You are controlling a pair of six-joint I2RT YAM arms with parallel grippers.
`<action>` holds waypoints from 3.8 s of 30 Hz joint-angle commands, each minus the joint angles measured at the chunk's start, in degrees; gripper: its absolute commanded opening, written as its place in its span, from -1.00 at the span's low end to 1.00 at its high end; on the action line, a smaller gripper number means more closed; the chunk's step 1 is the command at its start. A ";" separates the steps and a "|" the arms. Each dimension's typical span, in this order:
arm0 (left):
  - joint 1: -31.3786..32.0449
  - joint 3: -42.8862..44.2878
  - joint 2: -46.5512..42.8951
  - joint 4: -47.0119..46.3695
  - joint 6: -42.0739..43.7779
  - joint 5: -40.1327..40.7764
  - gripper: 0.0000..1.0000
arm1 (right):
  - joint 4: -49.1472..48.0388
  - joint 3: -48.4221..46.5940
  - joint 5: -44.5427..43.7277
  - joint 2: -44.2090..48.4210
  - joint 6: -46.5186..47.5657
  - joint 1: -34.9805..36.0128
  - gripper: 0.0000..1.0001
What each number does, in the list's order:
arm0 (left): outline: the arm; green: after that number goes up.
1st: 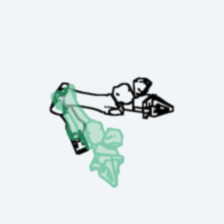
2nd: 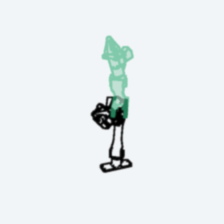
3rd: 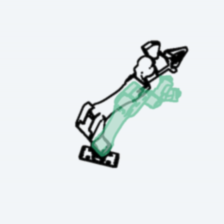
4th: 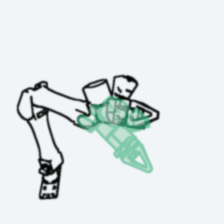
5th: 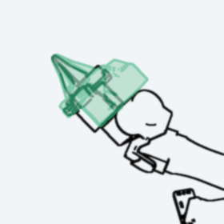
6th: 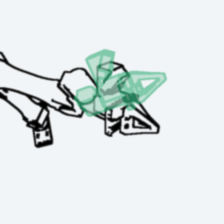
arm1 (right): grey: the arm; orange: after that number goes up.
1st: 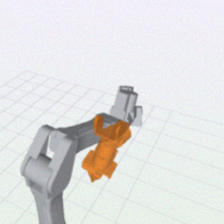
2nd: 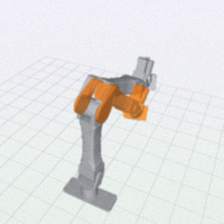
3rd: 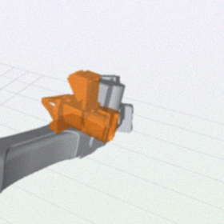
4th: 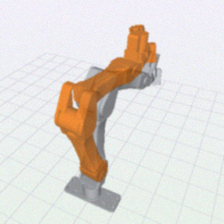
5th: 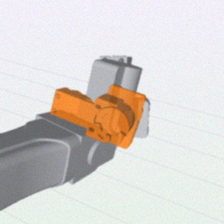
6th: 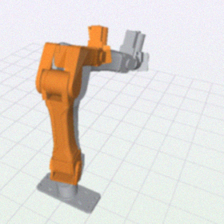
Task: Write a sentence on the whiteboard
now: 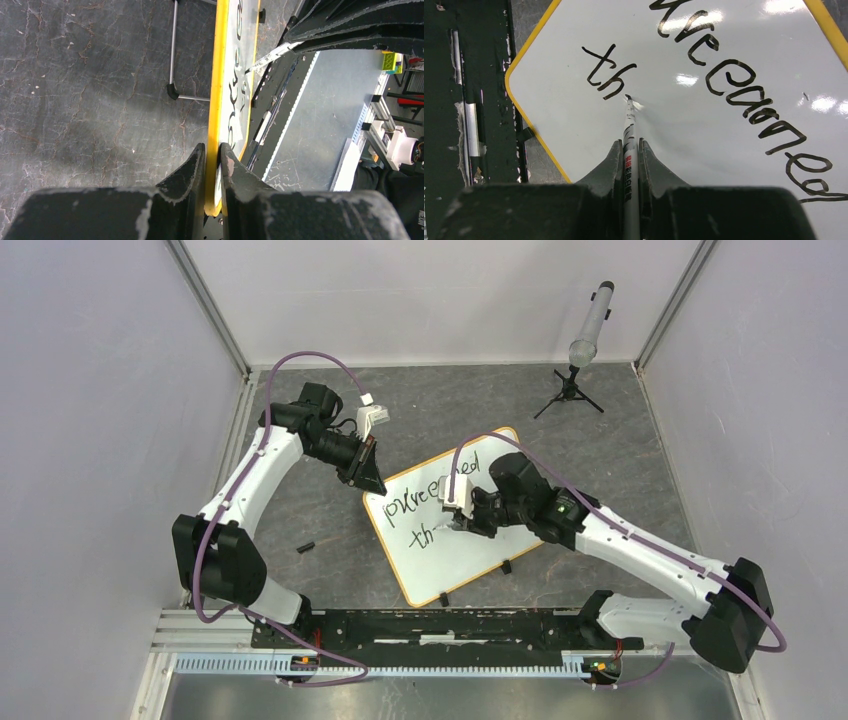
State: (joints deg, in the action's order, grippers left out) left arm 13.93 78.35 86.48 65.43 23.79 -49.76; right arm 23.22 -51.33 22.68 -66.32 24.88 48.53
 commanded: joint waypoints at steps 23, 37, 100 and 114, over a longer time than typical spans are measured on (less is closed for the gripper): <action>0.04 -0.03 -0.46 -1.34 0.63 0.98 -0.95 | 0.76 2.70 3.42 1.32 0.68 -1.84 -1.00; 0.04 -0.12 -0.73 -1.31 0.49 0.89 -0.95 | 3.66 -4.87 -0.25 1.51 2.58 -1.51 -1.00; 0.04 0.34 -0.43 -1.40 1.08 0.63 -0.95 | 1.30 -2.42 0.67 0.34 1.64 -4.94 -1.00; 0.04 -0.02 -0.32 -1.38 1.44 0.89 -0.95 | 1.93 -0.60 1.85 -0.42 2.03 -4.37 -1.00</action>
State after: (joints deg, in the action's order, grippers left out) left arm 13.93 78.35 86.48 65.41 23.81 -49.67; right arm 26.26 -52.69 25.74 -66.72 26.24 43.88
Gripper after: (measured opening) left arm 0.204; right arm 0.144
